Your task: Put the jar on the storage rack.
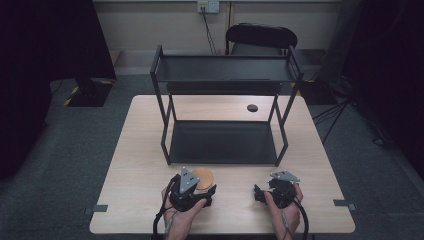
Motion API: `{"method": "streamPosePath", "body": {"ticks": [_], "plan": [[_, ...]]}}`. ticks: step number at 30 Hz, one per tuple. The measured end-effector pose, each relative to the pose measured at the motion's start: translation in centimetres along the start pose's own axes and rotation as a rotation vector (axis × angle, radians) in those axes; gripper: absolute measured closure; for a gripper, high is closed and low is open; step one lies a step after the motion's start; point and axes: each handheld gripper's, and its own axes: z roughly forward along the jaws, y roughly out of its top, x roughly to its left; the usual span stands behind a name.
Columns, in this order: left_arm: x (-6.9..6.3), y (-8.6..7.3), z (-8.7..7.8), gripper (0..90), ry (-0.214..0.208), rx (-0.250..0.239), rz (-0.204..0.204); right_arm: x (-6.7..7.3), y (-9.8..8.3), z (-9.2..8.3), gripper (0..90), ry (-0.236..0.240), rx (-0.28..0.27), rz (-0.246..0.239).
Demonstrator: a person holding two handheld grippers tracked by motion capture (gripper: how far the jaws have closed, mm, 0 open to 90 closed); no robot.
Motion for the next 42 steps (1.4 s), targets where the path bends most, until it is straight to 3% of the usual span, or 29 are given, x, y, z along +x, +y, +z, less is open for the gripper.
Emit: {"method": "streamPosePath", "body": {"ticks": [5,32,39,42], "plan": [[0.2,0.7,0.1,26.6,-0.008,-0.003,-0.010,0.0,0.0,0.0,1.7,0.000,0.000,0.000],[1.6,5.1,-1.0,26.6,0.006,-0.047,0.023,0.0,0.0,0.0,1.7,0.000,0.000,0.000],[2.1,6.4,-0.5,26.6,-0.004,-0.044,-0.001,0.0,0.0,0.0,1.7,0.000,0.000,0.000],[2.2,6.8,-0.2,26.6,0.008,-0.039,0.008,0.0,0.0,0.0,1.7,0.000,0.000,0.000]]}}
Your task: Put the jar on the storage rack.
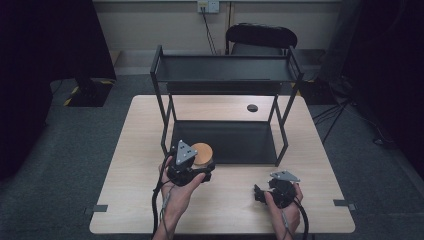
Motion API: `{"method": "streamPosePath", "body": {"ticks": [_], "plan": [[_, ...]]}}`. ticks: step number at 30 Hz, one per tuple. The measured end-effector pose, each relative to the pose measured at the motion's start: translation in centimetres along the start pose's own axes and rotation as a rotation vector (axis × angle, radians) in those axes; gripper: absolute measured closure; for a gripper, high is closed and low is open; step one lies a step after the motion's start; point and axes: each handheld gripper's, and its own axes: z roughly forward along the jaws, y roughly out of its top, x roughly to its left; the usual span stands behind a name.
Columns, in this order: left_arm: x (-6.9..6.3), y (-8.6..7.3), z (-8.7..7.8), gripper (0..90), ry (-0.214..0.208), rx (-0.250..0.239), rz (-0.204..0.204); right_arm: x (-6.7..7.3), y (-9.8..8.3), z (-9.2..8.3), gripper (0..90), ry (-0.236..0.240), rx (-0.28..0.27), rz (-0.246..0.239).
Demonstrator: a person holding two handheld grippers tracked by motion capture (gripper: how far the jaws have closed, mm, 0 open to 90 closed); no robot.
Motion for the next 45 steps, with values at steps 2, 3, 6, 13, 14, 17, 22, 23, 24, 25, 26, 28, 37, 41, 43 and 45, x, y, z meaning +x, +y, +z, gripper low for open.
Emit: {"method": "streamPosePath", "body": {"ticks": [2,3,6,13,14,17,22,23,24,25,26,28,37,41,43,45], "plan": [[0.1,0.2,0.3,26.6,-0.003,0.003,-0.001,0.0,0.0,0.0,1.7,0.000,0.000,0.000],[0.2,0.3,0.4,26.6,-0.002,0.004,0.000,0.0,0.0,0.0,1.7,0.000,0.000,0.000],[0.5,0.7,0.9,26.6,-0.003,0.007,-0.005,0.0,0.0,0.0,1.7,0.000,0.000,0.000],[0.8,2.2,2.1,26.6,0.013,0.028,0.000,0.0,0.0,0.0,1.7,0.000,0.000,0.000],[0.9,2.5,2.2,26.6,0.014,0.026,-0.001,0.0,0.0,0.0,1.7,0.000,0.000,0.000],[1.1,3.0,2.6,26.6,0.020,0.029,0.001,0.0,0.0,0.0,1.7,0.000,0.000,0.000],[1.0,4.1,3.2,26.6,0.033,0.030,0.014,0.0,0.0,0.0,1.7,0.000,0.000,0.000],[1.0,4.3,3.3,26.6,0.032,0.026,0.010,0.0,0.0,0.0,1.7,0.000,0.000,0.000],[1.0,4.3,3.3,26.6,0.032,0.026,0.010,0.0,0.0,0.0,1.7,0.000,0.000,0.000],[0.9,4.6,3.4,26.6,0.032,0.026,0.012,0.0,0.0,0.0,1.7,0.000,0.000,0.000],[0.9,4.8,3.5,26.6,0.032,0.025,0.016,0.0,0.0,0.0,1.7,0.000,0.000,0.000],[0.8,5.4,3.7,26.6,0.037,0.022,0.029,0.0,0.0,0.0,1.7,0.000,0.000,0.000],[1.6,6.6,5.2,26.6,0.059,0.026,0.037,0.0,0.0,0.0,1.7,0.000,-0.001,0.001],[2.2,6.9,5.9,26.6,0.067,0.038,0.039,0.0,0.0,0.0,1.7,0.000,0.000,0.000],[2.4,6.9,6.3,26.6,0.070,0.039,0.034,0.0,0.0,0.0,1.7,0.000,0.000,0.000],[2.8,6.8,6.8,26.6,0.082,0.045,0.032,0.0,0.0,0.0,1.7,0.000,0.000,0.001]]}}
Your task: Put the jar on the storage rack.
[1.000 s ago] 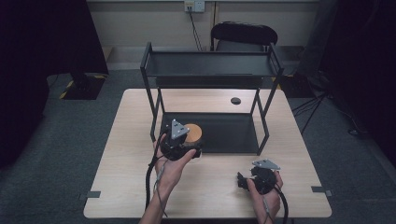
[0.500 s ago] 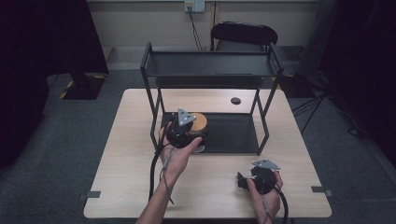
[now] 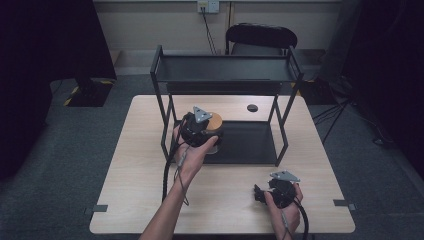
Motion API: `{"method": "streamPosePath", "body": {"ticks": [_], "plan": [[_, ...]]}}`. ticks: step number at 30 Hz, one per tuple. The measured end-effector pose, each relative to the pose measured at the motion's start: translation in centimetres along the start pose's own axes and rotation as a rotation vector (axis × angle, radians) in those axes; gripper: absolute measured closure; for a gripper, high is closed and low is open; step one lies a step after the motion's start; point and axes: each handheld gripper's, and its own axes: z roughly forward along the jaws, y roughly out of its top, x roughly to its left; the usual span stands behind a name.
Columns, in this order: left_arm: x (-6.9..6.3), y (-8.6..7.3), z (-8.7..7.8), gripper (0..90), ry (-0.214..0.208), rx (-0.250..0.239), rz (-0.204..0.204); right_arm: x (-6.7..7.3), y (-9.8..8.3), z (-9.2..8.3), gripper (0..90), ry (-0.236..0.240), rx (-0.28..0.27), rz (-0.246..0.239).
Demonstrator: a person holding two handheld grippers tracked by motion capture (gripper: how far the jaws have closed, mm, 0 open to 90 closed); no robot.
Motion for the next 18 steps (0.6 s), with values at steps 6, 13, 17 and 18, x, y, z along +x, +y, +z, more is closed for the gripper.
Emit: {"method": "streamPosePath", "body": {"ticks": [6,13,17,18], "plan": [[0.8,-0.4,1.7,26.6,0.016,0.021,-0.021,0.0,0.0,0.0,1.7,0.000,0.000,0.000],[1.0,-1.1,2.9,26.6,0.043,0.006,-0.025,0.0,0.0,0.0,1.7,0.000,0.000,-0.001],[1.1,-1.6,3.9,26.6,0.049,0.022,-0.031,0.0,0.0,0.0,1.7,0.000,-0.001,0.000],[1.1,-1.8,4.1,26.6,0.050,0.029,-0.033,0.0,0.0,0.0,1.7,0.000,0.000,-0.001]]}}
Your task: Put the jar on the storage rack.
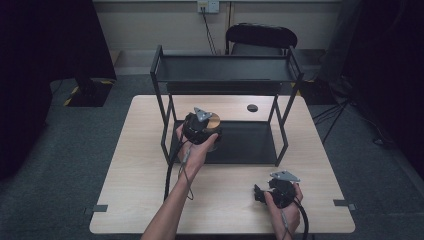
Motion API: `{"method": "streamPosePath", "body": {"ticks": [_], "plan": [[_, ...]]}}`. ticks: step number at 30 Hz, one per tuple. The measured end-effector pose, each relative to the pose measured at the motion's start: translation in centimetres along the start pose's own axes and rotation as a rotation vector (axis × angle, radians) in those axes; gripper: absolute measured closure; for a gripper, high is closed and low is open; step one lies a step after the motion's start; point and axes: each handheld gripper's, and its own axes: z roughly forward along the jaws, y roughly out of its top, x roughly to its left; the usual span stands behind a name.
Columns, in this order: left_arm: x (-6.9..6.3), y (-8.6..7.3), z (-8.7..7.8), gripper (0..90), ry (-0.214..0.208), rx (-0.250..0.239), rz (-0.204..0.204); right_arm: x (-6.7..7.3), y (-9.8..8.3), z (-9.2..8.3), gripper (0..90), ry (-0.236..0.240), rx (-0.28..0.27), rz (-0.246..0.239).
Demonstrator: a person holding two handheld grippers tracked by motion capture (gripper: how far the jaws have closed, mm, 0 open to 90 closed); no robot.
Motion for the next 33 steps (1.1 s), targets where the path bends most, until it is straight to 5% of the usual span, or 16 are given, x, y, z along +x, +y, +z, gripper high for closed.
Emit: {"method": "streamPosePath", "body": {"ticks": [33], "plan": [[0.0,-2.4,4.0,26.6,0.010,0.031,0.008,0.0,0.0,0.0,1.7,0.000,0.000,0.001]]}}
